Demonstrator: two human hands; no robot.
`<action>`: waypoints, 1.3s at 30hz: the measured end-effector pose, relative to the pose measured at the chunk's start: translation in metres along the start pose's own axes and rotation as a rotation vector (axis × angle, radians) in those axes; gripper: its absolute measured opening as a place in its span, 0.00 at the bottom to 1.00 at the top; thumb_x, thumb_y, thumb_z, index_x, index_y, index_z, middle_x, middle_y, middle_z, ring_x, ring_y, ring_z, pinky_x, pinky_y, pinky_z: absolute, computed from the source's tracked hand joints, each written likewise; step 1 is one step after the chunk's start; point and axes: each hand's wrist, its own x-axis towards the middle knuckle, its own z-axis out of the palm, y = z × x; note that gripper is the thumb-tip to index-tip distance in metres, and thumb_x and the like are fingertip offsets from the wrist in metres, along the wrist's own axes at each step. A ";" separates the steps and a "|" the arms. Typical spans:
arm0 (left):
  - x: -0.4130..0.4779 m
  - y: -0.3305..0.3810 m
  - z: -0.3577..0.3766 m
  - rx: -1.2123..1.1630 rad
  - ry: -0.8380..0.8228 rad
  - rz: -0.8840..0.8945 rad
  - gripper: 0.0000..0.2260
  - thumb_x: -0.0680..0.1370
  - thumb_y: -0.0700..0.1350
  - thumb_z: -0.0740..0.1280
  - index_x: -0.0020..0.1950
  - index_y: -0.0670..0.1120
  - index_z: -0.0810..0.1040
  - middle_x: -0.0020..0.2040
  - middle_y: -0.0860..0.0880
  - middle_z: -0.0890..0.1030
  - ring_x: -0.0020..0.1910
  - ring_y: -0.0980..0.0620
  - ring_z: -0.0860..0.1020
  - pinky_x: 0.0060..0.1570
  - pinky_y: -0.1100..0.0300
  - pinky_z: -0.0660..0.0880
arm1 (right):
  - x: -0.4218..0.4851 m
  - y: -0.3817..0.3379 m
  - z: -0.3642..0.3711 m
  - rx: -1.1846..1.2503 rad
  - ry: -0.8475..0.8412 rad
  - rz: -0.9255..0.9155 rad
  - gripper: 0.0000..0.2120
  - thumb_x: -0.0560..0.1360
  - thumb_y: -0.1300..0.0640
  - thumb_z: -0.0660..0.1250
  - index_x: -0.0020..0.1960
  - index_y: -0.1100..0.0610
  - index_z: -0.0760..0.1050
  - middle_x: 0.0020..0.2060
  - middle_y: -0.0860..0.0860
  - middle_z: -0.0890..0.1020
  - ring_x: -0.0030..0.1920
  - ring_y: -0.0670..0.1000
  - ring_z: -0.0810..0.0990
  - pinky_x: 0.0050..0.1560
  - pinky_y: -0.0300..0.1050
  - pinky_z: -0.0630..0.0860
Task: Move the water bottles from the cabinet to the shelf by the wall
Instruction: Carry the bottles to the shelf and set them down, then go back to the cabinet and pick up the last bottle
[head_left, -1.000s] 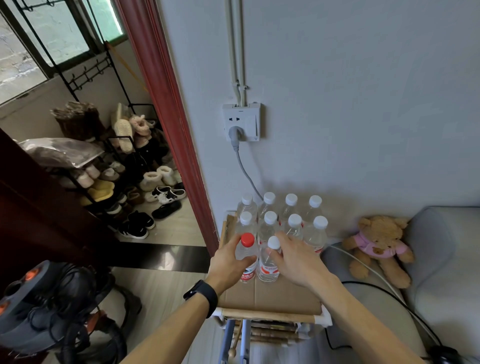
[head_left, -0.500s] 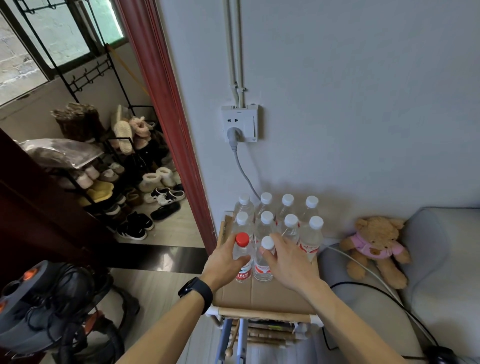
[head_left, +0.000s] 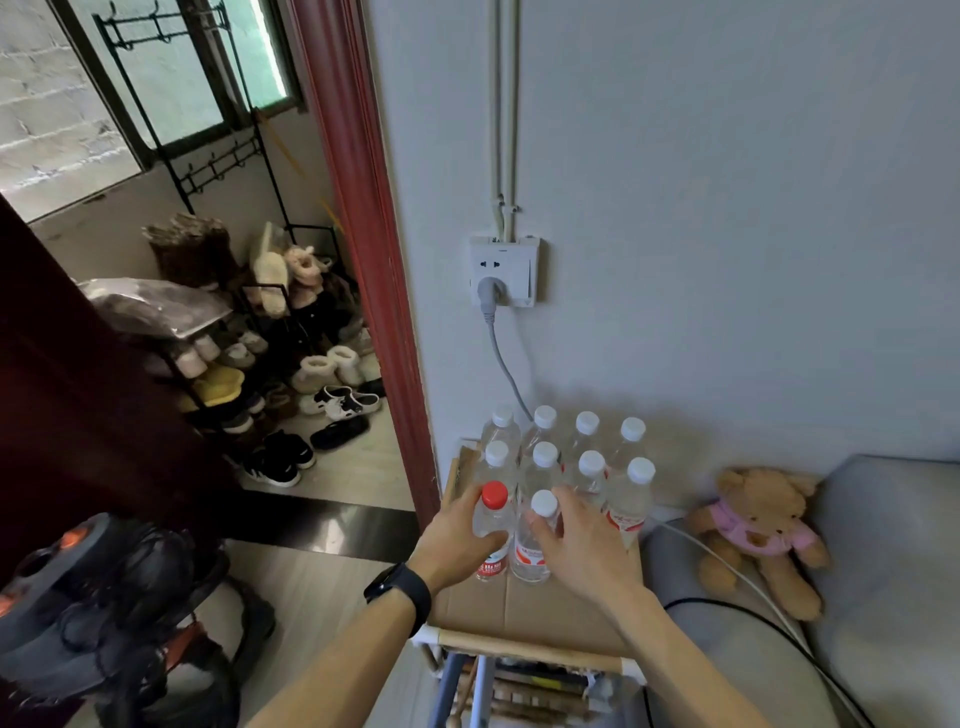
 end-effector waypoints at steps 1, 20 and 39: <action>-0.001 -0.001 0.000 0.004 0.003 0.003 0.27 0.74 0.50 0.70 0.70 0.60 0.63 0.64 0.53 0.78 0.55 0.50 0.79 0.56 0.53 0.77 | 0.000 0.002 0.001 0.010 0.005 0.004 0.12 0.81 0.41 0.56 0.53 0.49 0.68 0.41 0.44 0.74 0.39 0.43 0.74 0.36 0.38 0.68; -0.073 -0.078 -0.031 0.197 0.155 -0.120 0.12 0.81 0.53 0.62 0.64 0.58 0.74 0.63 0.58 0.74 0.57 0.60 0.74 0.54 0.66 0.71 | -0.045 -0.001 0.047 0.246 0.045 -0.091 0.07 0.75 0.52 0.71 0.42 0.49 0.74 0.35 0.43 0.78 0.38 0.42 0.78 0.35 0.29 0.70; -0.803 -0.231 -0.091 0.594 1.086 -1.234 0.18 0.77 0.58 0.58 0.64 0.55 0.76 0.57 0.51 0.81 0.59 0.45 0.78 0.58 0.50 0.73 | -0.402 -0.496 0.241 0.198 -0.619 -1.515 0.20 0.77 0.50 0.68 0.68 0.51 0.74 0.66 0.49 0.77 0.67 0.50 0.74 0.68 0.37 0.63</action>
